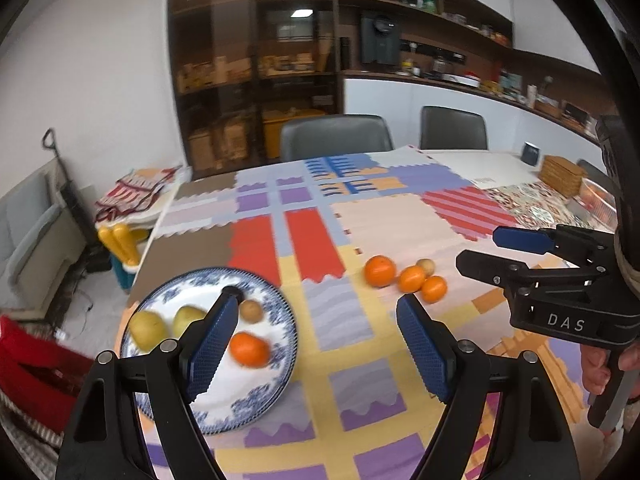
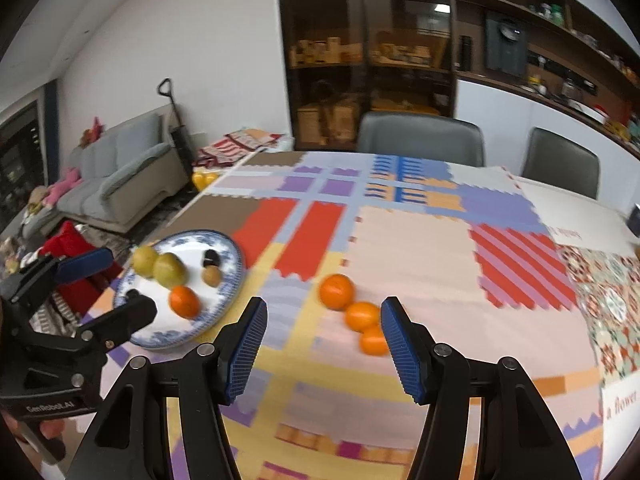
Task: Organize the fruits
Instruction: 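Move both tools to the oranges and grasp one with each tool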
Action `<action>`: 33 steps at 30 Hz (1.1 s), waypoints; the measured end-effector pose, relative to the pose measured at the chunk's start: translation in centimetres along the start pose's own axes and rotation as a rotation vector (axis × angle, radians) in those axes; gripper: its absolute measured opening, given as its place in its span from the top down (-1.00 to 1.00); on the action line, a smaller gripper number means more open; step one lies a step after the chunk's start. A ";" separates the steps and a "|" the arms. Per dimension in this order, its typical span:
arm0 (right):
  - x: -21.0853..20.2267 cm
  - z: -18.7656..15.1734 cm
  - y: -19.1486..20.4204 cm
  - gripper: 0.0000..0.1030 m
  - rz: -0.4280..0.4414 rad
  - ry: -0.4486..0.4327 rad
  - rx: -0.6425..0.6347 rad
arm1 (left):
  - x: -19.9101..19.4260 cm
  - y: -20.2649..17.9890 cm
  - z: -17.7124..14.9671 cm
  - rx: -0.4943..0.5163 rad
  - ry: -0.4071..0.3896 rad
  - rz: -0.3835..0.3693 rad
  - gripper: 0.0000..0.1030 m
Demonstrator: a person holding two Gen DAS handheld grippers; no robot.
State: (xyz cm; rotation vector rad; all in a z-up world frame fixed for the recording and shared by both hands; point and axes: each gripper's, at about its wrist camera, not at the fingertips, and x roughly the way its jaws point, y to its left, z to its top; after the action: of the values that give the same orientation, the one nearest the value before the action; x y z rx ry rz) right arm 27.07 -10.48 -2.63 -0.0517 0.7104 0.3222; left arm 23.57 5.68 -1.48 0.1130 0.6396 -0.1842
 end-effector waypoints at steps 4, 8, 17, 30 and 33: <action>0.1 -0.7 -1.2 -0.16 -0.048 0.017 0.040 | 1.7 -0.7 1.0 0.071 0.014 -0.044 -0.58; 0.9 -1.4 -1.8 -0.16 -0.098 0.043 0.063 | 3.7 -0.9 1.6 0.109 0.043 -0.091 -0.58; 3.7 -2.8 -2.9 -0.16 -0.126 0.111 0.113 | 8.1 -1.0 2.3 0.079 0.114 -0.162 -0.58; 7.5 -4.2 -3.6 -0.16 -0.107 0.155 0.169 | 14.9 -1.8 1.6 -0.027 0.227 -0.223 -0.34; 8.0 -4.2 -3.6 -0.16 -0.107 0.156 0.166 | 16.0 -2.1 1.7 -0.029 0.241 -0.234 -0.26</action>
State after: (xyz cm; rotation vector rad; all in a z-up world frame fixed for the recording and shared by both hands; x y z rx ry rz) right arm 31.18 -12.36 -11.22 0.0428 0.8834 0.1569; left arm 36.67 1.17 -9.87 0.0318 0.8953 -0.3906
